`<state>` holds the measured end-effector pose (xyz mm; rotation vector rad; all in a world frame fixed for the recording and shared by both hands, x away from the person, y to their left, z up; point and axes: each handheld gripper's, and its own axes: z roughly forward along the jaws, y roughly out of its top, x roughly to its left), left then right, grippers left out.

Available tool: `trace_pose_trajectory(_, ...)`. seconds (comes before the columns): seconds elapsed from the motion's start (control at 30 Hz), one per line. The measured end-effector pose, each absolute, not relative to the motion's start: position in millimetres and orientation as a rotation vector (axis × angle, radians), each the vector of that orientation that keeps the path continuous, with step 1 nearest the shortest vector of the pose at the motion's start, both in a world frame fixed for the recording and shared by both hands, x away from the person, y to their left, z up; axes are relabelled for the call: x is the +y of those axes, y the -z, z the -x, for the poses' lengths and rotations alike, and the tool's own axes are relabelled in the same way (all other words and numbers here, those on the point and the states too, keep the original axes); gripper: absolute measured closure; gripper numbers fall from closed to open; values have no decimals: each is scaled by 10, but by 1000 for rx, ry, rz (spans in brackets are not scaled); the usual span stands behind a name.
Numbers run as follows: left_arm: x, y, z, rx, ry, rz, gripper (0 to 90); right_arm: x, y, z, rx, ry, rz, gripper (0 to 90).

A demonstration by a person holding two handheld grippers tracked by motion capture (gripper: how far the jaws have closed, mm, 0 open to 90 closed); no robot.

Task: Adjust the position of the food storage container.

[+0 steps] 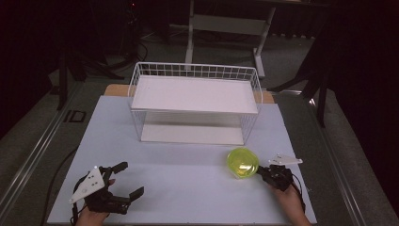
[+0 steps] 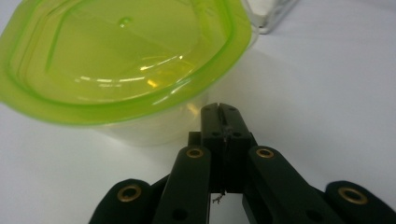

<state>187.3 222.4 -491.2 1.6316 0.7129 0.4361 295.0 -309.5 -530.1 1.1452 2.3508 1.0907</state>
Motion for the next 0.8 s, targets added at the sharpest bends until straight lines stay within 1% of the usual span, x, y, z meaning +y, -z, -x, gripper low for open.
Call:
trace_pose_trajectory(0.4, 2211, 4905, -1864, 707, -439, -1636, 11, -2782, 5279, -2918, 2474, -1130, -1045, 900)
trace_pose_trajectory(0.63, 2216, 4906, -1866, 706, -439, -1633, 11, -2839, 5196, -2996, 2424, -1108, -1058, 900)
trace_pose_trajectory(0.8, 2218, 4908, -1868, 707, -432, -1631, 11, -2806, 5200, -3003, 2437, -1118, -1066, 900)
